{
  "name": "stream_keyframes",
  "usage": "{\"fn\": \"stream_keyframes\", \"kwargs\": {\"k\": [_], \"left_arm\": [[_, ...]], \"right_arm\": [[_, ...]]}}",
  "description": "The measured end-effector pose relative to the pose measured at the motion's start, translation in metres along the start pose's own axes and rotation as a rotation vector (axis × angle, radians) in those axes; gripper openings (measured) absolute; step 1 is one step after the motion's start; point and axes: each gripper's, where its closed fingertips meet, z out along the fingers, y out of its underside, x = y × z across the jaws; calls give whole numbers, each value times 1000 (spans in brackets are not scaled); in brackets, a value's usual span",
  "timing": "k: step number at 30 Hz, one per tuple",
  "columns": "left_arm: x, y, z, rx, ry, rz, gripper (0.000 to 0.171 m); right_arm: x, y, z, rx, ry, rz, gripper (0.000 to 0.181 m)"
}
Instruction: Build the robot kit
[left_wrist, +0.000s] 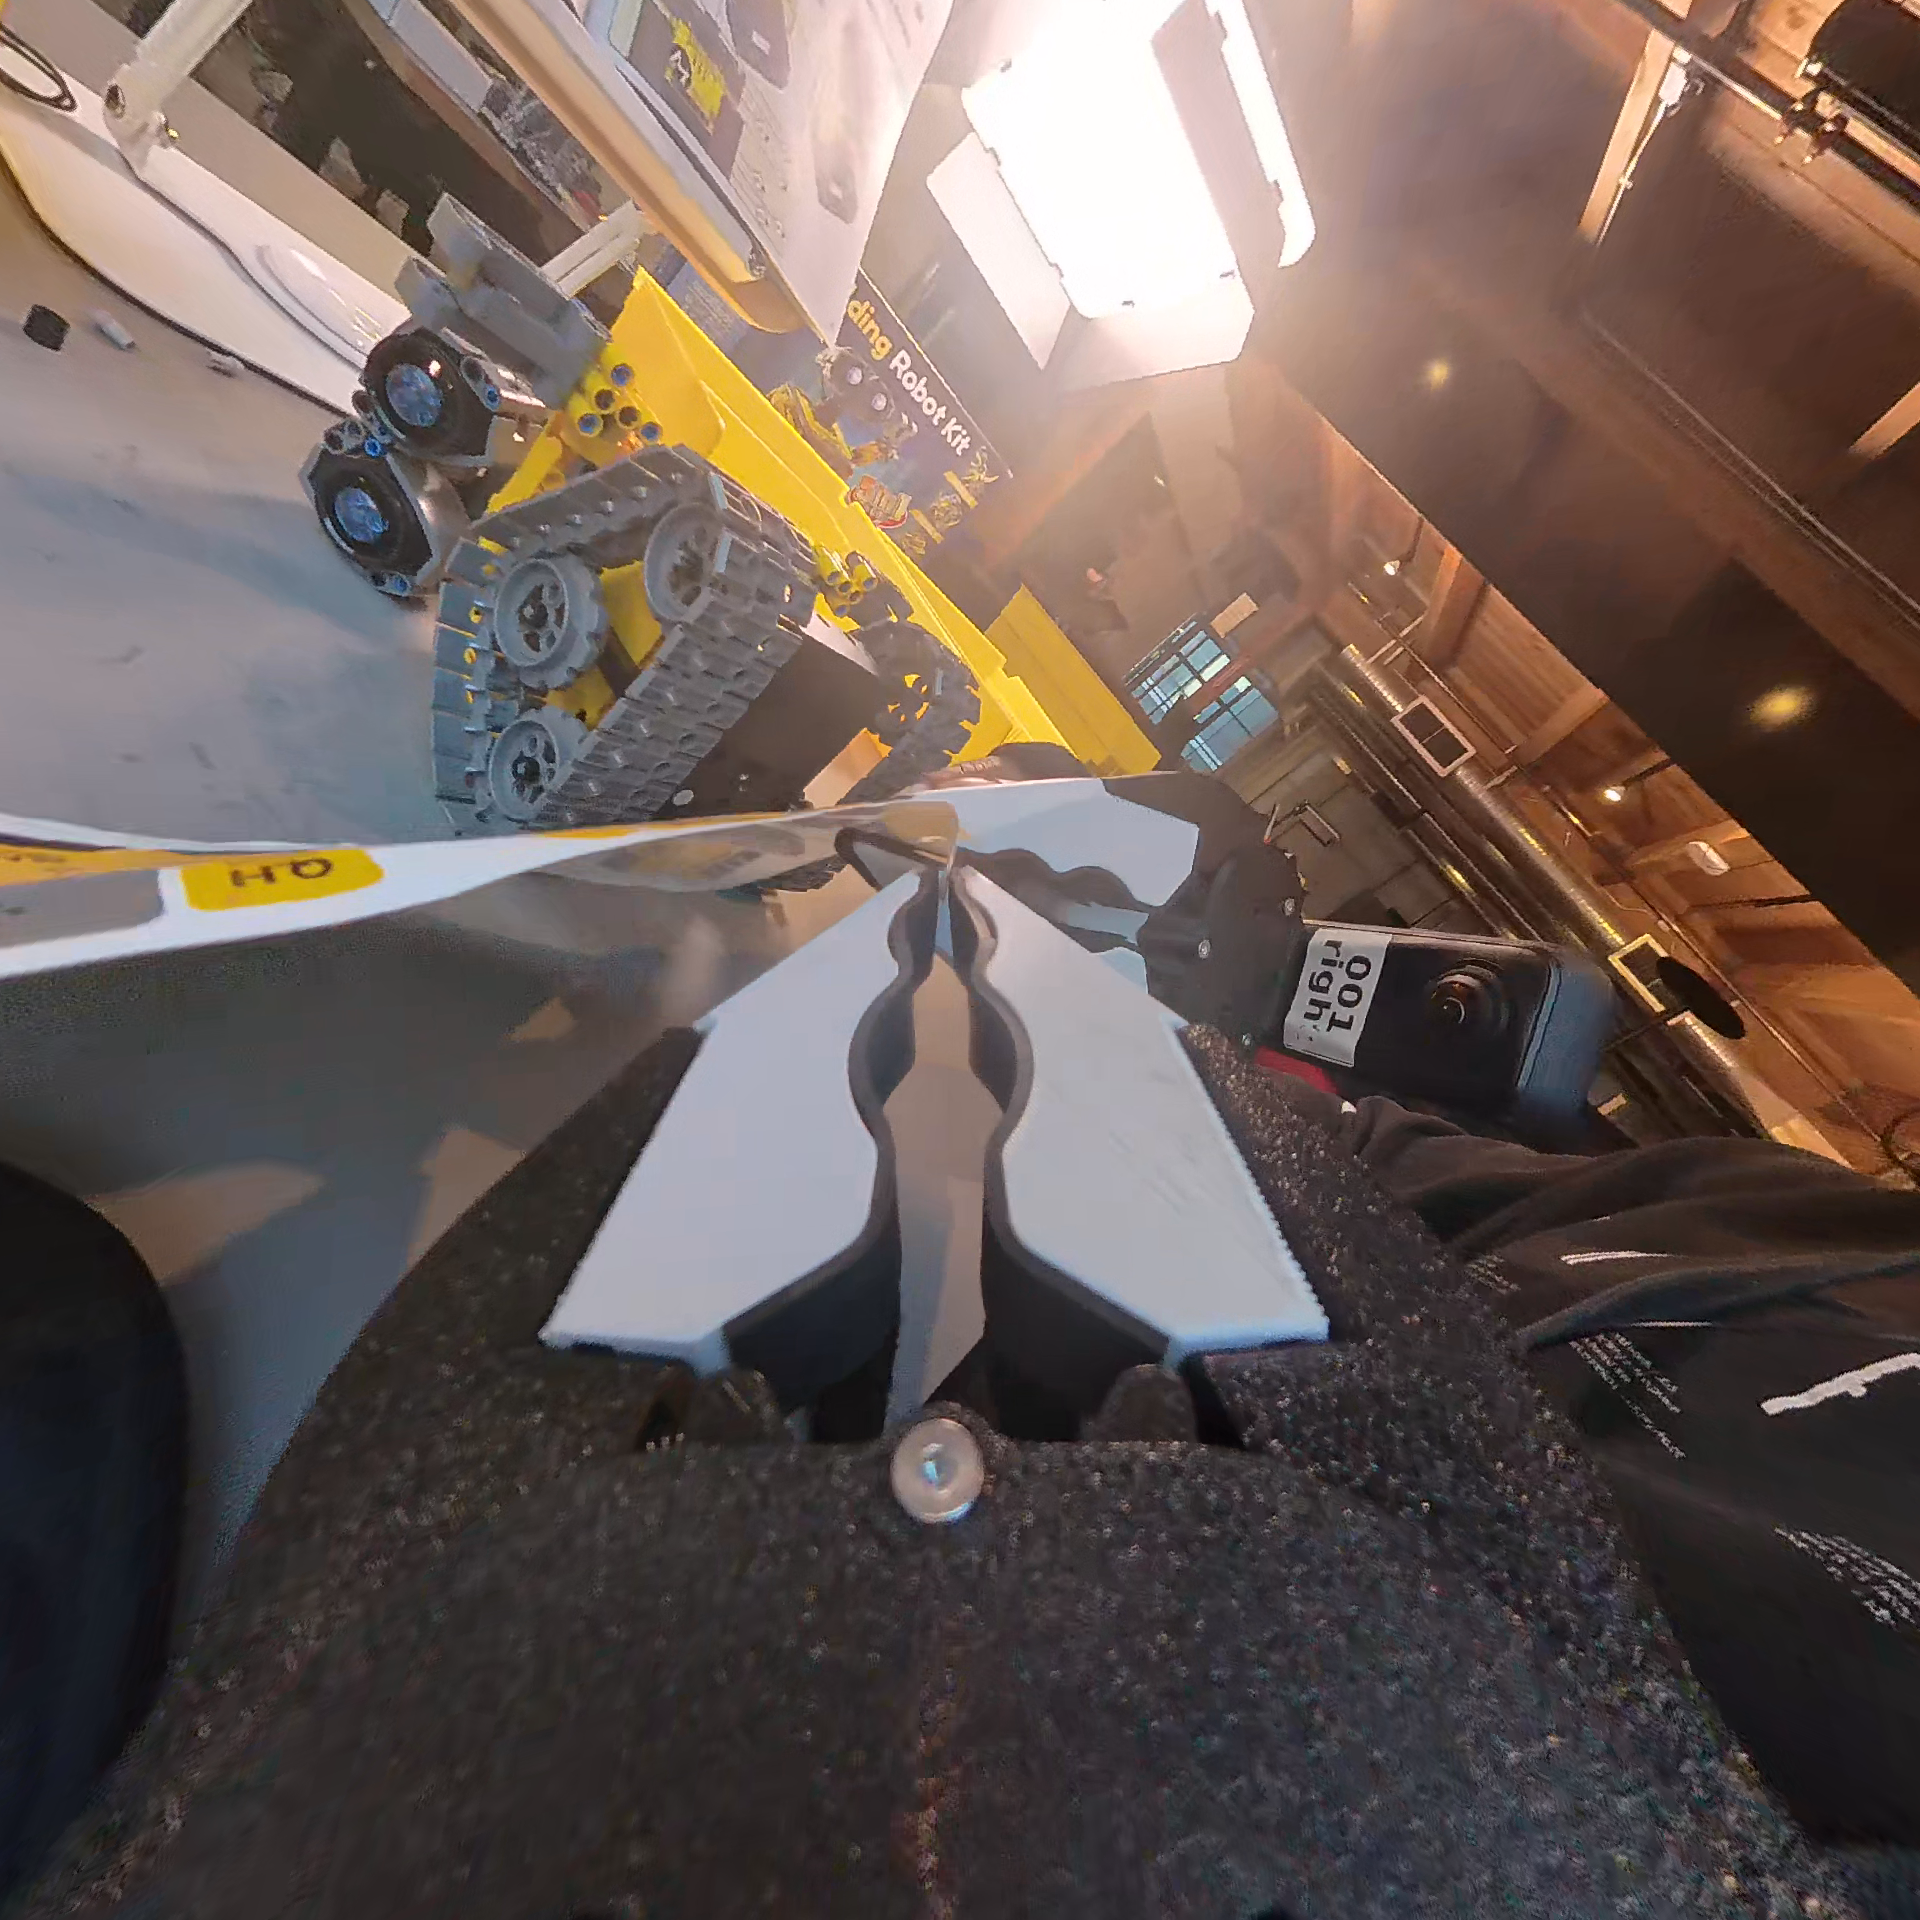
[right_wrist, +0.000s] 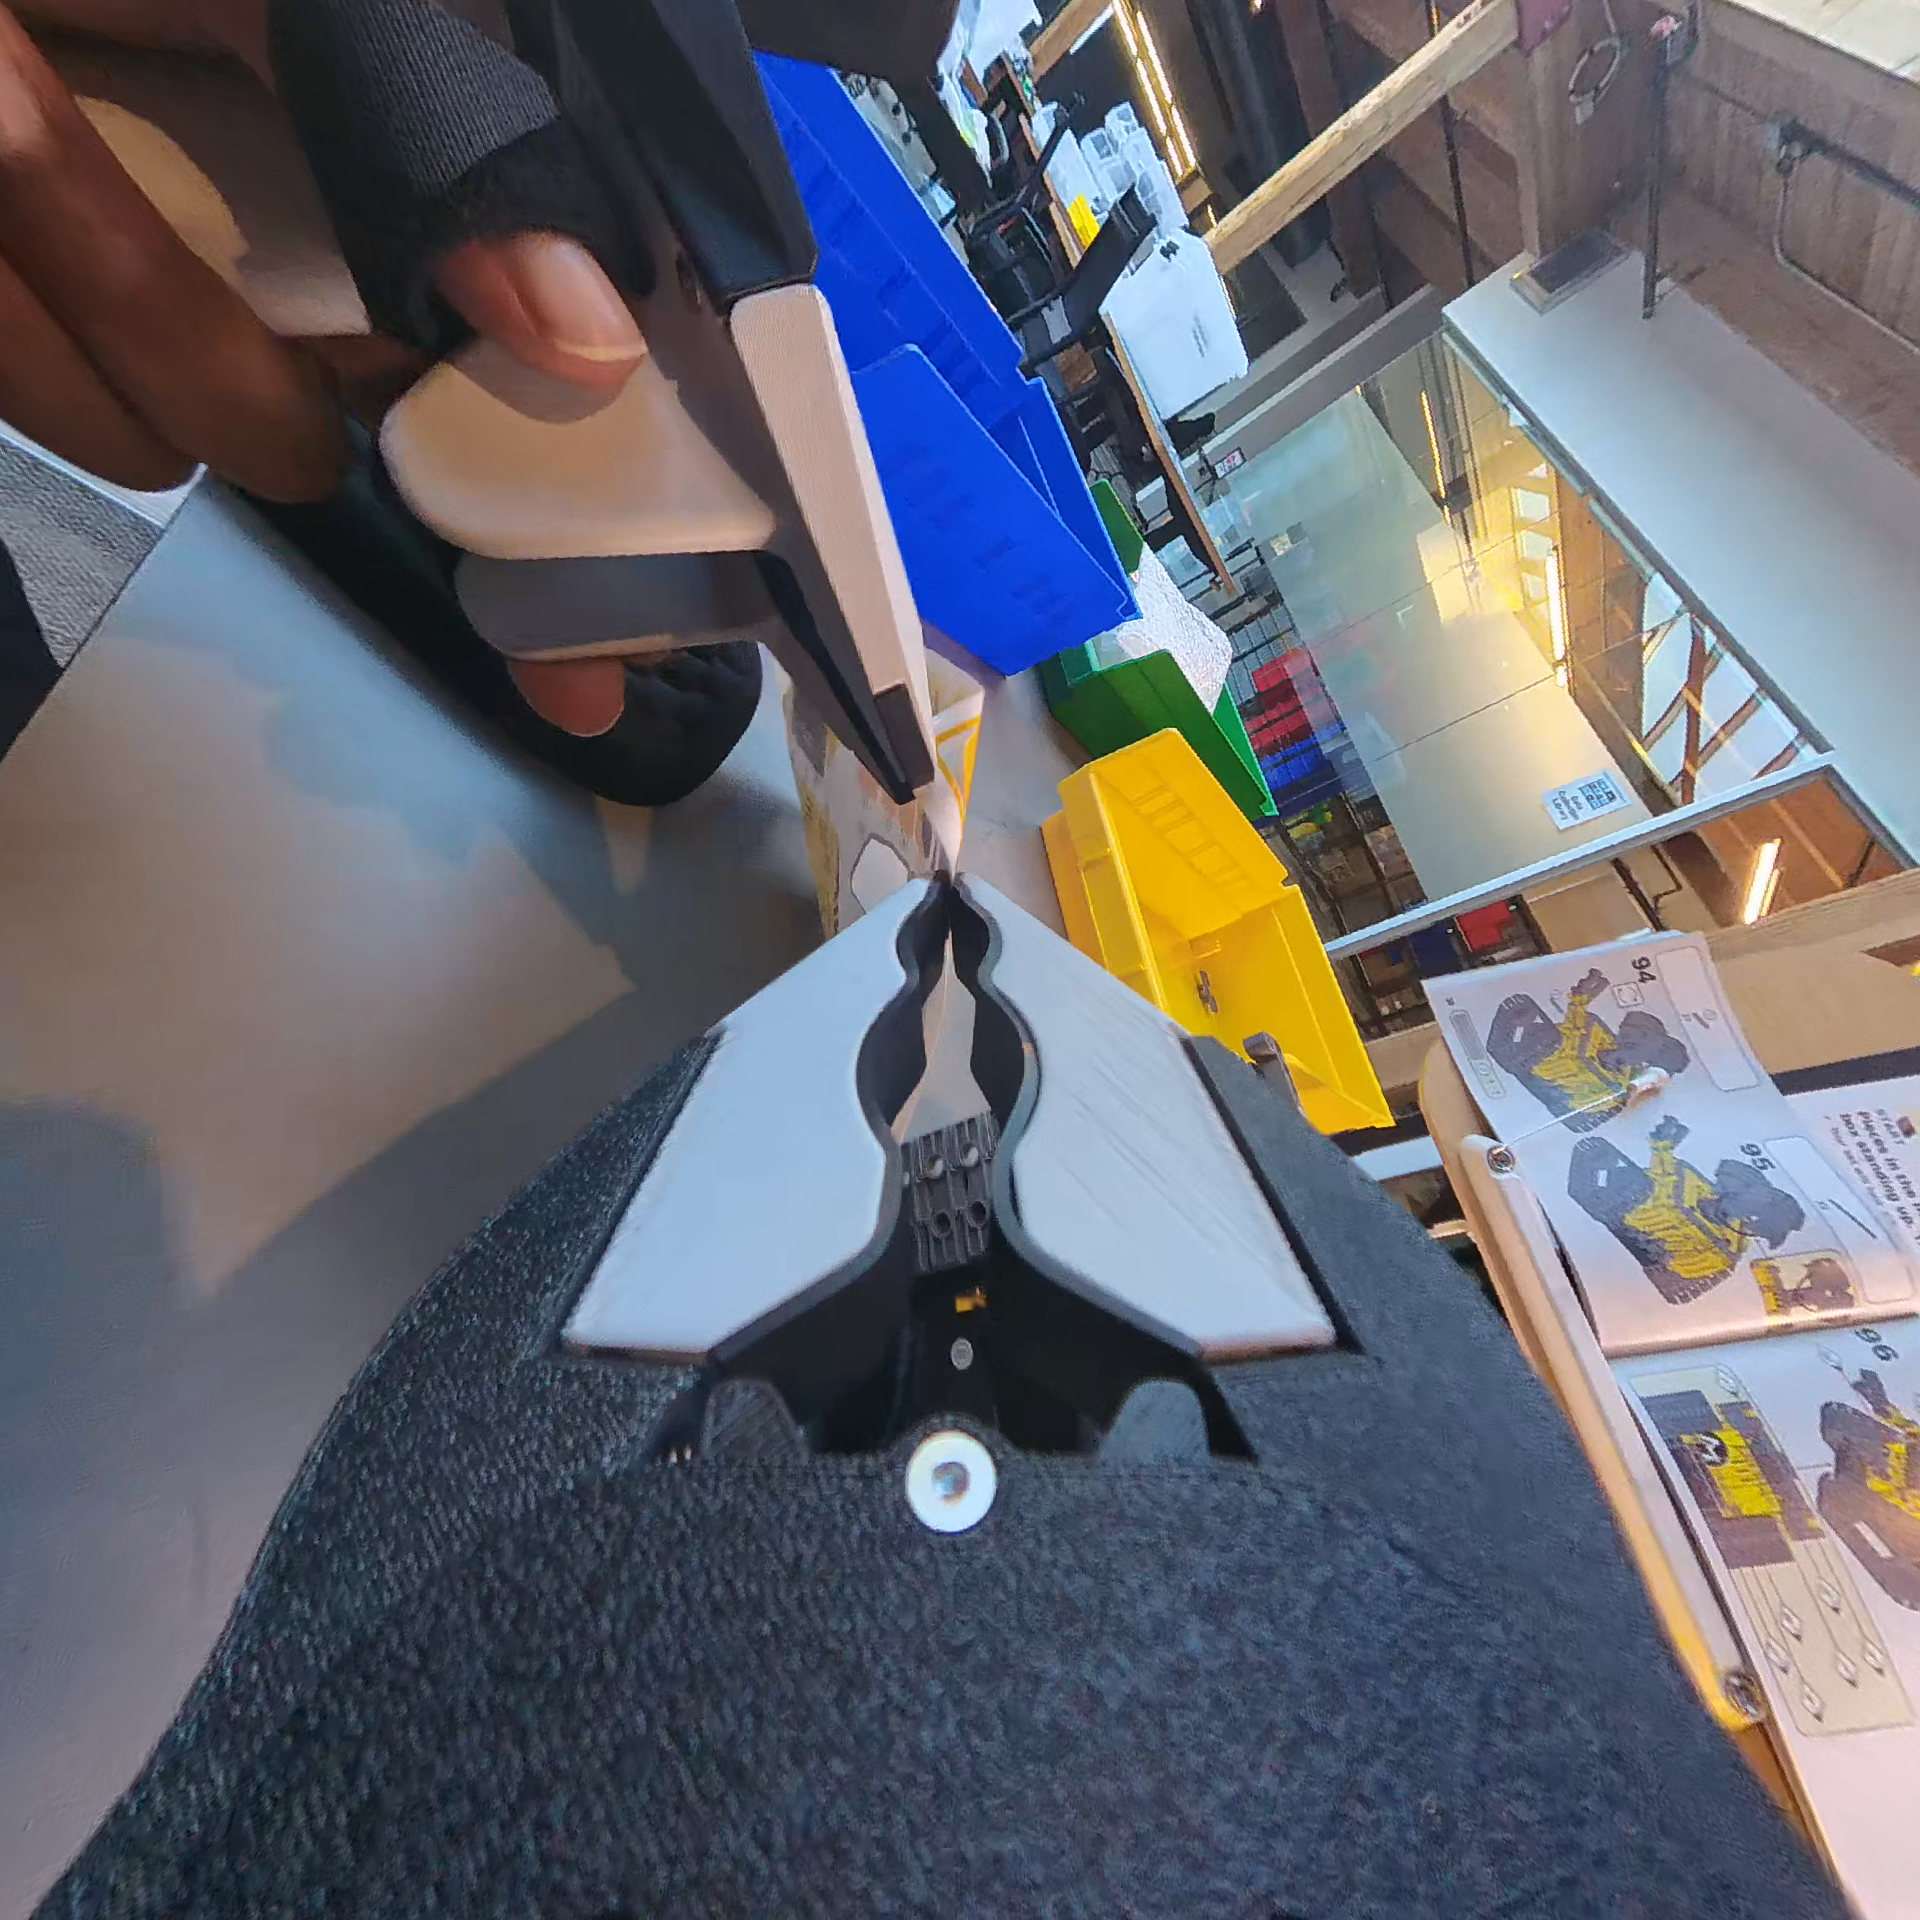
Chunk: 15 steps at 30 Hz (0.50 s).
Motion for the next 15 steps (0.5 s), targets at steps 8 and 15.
{"fn": "stream_keyframes", "kwargs": {"k": [8,15], "left_arm": [[4,9,-2,-76,-22,255,0],[5,20,0,-185,-63,514,0]], "right_arm": [[-22,-16,-8,147,-161,59,0],[-40,-25,-26,314,-567,562,26]]}}
